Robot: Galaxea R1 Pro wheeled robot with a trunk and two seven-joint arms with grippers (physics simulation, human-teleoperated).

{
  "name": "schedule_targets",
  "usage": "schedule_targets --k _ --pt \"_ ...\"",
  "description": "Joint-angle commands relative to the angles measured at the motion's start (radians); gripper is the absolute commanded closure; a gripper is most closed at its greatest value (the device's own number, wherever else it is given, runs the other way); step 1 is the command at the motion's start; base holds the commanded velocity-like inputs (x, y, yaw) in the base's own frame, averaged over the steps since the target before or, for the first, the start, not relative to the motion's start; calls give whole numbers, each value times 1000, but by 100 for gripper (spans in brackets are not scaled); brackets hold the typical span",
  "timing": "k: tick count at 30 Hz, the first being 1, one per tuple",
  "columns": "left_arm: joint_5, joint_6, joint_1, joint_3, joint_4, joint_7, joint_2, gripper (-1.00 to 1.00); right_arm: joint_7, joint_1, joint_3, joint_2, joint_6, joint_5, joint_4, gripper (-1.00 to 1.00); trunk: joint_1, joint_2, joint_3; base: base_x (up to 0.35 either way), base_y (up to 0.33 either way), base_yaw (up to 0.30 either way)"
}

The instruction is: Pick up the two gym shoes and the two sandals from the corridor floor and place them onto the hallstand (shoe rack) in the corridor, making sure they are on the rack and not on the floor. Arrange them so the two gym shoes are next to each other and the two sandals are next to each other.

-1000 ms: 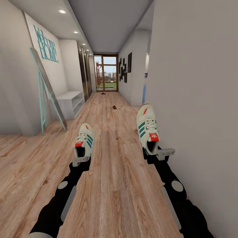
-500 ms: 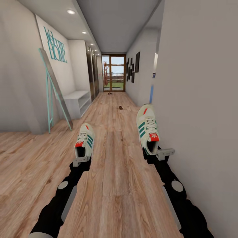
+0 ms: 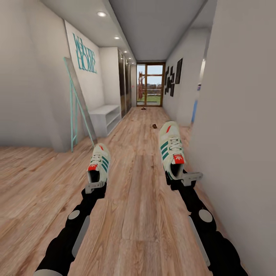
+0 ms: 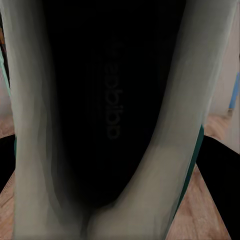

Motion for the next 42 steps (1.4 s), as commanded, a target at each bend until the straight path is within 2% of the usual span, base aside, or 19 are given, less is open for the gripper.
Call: schedule_targets --k 1,7,25,35,42 --pt "10 6 -1 0 -1 0 0 100 1 0 -1 0 4 5 -2 100 0 0 -1 243 -223 293" --pt "10 5 -1 0 -1 0 -1 100 1 0 -1 0 4 4 -2 100 0 0 0 134 -124 171" --pt "7 6 0 1 -3 0 -1 100 3 0 -3 -6 2 -1 3 100 0 0 0 3 -3 9" --pt "7 6 0 0 -3 0 -1 100 3 0 -2 -1 1 0 3 100 0 0 0 0 0 248" --pt "9 6 0 0 -3 0 -12 100 3 0 -2 0 1 1 4 100 0 0 0 0 0 290"
